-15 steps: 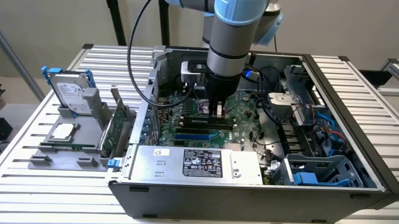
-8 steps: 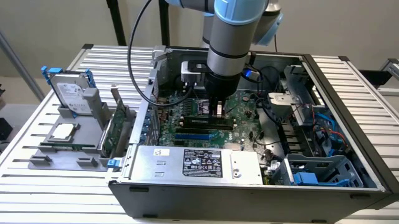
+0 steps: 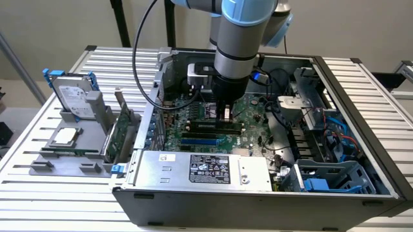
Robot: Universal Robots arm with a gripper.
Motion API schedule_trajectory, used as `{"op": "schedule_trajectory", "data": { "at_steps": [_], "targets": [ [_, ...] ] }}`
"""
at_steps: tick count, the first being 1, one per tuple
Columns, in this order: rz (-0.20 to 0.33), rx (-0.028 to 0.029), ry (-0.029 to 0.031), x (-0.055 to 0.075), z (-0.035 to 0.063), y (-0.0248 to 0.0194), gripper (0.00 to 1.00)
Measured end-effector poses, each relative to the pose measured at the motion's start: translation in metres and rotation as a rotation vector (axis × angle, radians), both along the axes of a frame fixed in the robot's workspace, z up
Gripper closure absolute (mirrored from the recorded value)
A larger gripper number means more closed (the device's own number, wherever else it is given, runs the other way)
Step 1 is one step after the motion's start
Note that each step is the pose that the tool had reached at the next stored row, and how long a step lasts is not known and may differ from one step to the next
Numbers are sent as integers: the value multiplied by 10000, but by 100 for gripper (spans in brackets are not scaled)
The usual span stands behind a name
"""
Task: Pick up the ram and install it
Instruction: 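Insert the ram into the slot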
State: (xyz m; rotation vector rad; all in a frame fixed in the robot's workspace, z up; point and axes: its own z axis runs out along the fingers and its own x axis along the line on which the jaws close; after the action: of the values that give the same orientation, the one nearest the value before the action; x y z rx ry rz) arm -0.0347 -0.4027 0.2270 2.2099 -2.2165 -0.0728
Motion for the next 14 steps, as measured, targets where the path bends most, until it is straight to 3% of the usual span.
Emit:
{"op": "schedule_trajectory", "data": {
  "at_steps": [14],
  "targets": [
    [-1, -50, -1, 0, -24, 31, 100]
  ]
}}
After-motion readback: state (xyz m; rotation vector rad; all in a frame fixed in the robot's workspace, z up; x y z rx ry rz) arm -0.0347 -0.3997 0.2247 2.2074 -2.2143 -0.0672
